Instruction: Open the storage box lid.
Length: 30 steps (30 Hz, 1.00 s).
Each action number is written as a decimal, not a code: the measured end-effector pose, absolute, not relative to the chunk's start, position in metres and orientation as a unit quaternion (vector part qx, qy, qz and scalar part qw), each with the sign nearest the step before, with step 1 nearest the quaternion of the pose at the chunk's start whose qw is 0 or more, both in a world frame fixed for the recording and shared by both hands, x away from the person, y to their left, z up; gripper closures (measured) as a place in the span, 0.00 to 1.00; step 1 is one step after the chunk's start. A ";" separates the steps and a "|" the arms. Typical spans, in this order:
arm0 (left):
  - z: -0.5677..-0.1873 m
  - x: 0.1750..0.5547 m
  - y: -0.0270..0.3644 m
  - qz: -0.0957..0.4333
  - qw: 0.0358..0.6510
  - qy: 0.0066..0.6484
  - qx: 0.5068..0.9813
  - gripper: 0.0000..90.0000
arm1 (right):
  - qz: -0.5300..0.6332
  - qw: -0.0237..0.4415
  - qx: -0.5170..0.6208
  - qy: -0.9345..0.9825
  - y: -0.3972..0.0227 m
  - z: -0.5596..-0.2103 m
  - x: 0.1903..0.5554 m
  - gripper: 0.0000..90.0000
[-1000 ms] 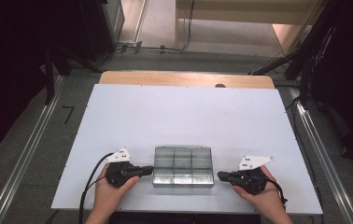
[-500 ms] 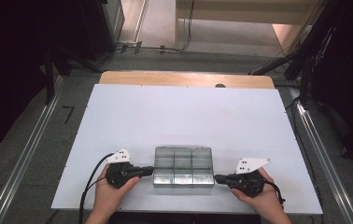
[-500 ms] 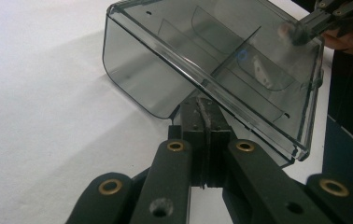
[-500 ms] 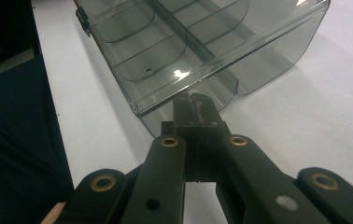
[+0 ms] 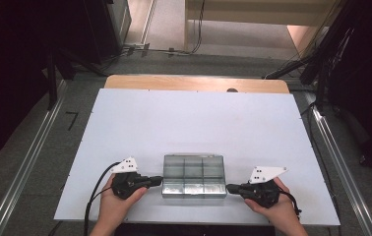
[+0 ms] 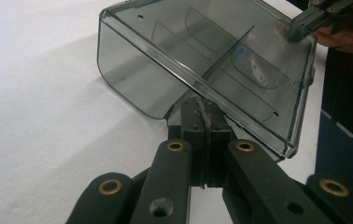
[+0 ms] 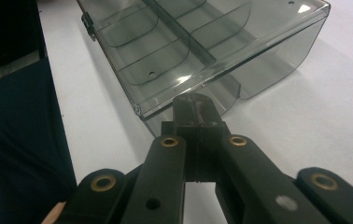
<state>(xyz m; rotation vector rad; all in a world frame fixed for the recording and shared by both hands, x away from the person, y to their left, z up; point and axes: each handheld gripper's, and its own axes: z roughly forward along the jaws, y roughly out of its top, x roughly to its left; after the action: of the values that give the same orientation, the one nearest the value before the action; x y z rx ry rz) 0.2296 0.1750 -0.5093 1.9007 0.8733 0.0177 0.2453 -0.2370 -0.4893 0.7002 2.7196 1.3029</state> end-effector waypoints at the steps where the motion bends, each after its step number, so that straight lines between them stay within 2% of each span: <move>1: -0.509 0.230 0.175 0.005 0.501 0.361 0.786 0.99 | 0.421 0.023 0.226 0.878 -0.237 -0.489 0.245 0.98; 30: -0.500 0.224 0.172 0.033 0.527 0.334 0.781 1.00 | 0.476 0.046 0.228 0.848 -0.241 -0.471 0.241 0.98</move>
<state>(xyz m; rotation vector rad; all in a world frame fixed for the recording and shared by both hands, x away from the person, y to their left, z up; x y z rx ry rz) 0.2241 0.1723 -0.5001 1.8670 0.7989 0.0778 0.2413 -0.2414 -0.4709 0.6952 2.5890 1.4522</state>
